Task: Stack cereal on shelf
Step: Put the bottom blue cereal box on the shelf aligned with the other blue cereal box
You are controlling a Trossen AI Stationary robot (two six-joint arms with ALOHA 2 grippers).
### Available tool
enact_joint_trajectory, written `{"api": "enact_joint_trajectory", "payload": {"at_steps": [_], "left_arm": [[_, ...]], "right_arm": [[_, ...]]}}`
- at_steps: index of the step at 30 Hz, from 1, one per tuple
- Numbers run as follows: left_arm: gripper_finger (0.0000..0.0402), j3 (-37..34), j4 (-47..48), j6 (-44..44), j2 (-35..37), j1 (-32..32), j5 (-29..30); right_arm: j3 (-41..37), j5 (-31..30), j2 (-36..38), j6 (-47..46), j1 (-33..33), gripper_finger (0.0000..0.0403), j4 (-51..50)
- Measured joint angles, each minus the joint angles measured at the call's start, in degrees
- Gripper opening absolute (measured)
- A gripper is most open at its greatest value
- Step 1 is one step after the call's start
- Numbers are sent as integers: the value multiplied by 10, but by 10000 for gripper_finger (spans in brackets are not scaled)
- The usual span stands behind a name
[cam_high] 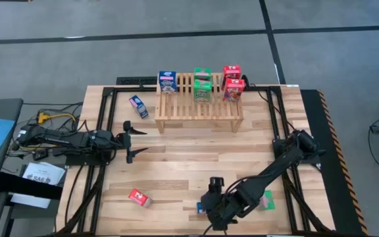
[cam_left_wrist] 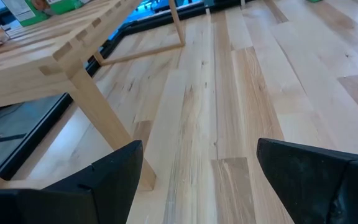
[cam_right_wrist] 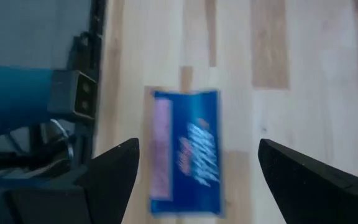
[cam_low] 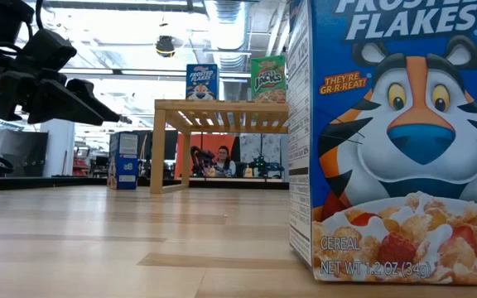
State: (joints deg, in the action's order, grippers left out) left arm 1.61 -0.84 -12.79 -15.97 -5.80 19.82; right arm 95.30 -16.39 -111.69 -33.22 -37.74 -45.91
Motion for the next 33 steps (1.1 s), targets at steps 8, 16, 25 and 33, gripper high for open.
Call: {"api": "enact_joint_trajectory", "payload": {"at_steps": [8, 16, 25, 33], "left_arm": [[305, 0, 0, 0, -2, 0, 0], [305, 0, 0, 0, -2, 0, 0], [305, 0, 0, 0, -2, 0, 0], [305, 0, 0, 0, -2, 0, 0]], "right_arm": [[0, 17, -12, -19, 0, 352, 1], [1, 41, -22, -30, 5, 352, 5], [1, 46, -22, -43, 9, 302, -5], [1, 46, -21, -43, 11, 253, -5]]}}
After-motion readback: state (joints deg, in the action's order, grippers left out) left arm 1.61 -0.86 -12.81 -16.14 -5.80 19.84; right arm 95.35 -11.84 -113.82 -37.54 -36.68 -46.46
